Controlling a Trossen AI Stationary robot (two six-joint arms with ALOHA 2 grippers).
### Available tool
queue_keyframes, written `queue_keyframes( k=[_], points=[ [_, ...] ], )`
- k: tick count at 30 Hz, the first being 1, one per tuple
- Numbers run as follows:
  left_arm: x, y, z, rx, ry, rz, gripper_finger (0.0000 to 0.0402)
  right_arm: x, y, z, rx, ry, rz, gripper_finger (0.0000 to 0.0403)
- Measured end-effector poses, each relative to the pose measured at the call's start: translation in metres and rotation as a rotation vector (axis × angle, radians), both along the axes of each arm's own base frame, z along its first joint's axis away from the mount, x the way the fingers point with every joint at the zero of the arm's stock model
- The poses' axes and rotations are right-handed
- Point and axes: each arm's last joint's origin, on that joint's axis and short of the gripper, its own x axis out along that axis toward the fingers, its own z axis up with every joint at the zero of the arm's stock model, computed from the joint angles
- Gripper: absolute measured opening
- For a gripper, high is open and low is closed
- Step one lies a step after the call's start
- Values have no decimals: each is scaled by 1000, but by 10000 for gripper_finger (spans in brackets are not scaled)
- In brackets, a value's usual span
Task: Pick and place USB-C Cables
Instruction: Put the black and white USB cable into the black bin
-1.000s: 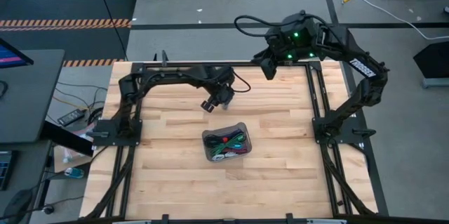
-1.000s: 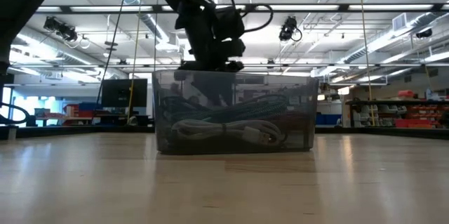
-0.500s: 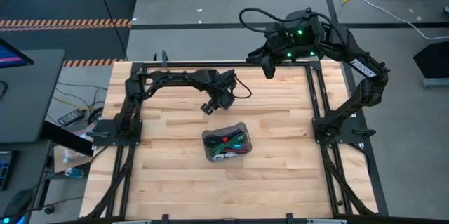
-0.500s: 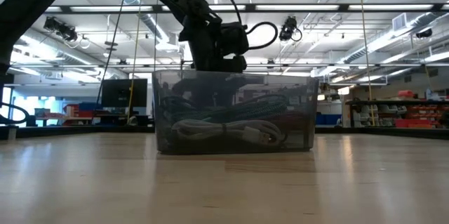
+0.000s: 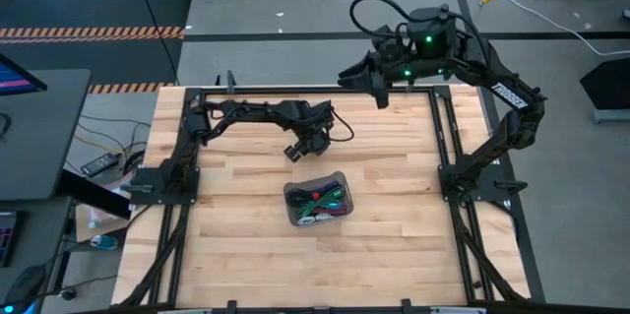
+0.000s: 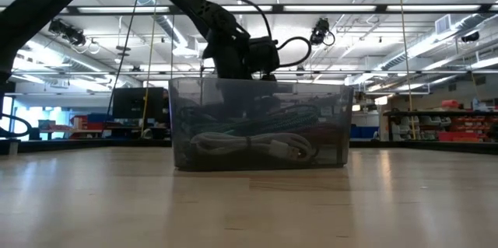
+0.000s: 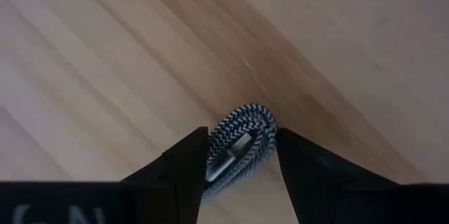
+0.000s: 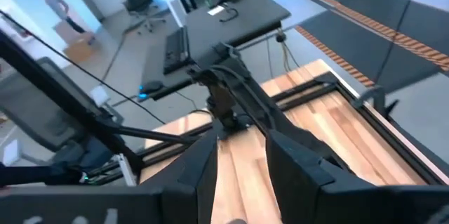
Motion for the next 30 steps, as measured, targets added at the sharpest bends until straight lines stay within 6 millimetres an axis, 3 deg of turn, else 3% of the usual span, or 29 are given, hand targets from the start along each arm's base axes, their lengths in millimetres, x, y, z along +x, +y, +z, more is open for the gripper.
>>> queue_keyframes(
  k=[9,13,18,22,25,30],
  points=[
    [2,3,-4,5,-21,8,166,2,6,2,-4,-27,33,128],
    [4,3,-4,2,-35,29,119,3,8,3,-4,-28,41,128],
    [6,3,-3,38,-39,86,21,3,8,3,-5,-28,39,128],
    [7,2,-2,18,-39,153,17,3,8,3,-5,-27,39,128],
    [11,2,9,6,-33,239,15,3,8,2,-6,-26,39,128],
    [23,6,47,-35,-77,398,14,3,8,2,-4,-26,42,128]
  ],
)
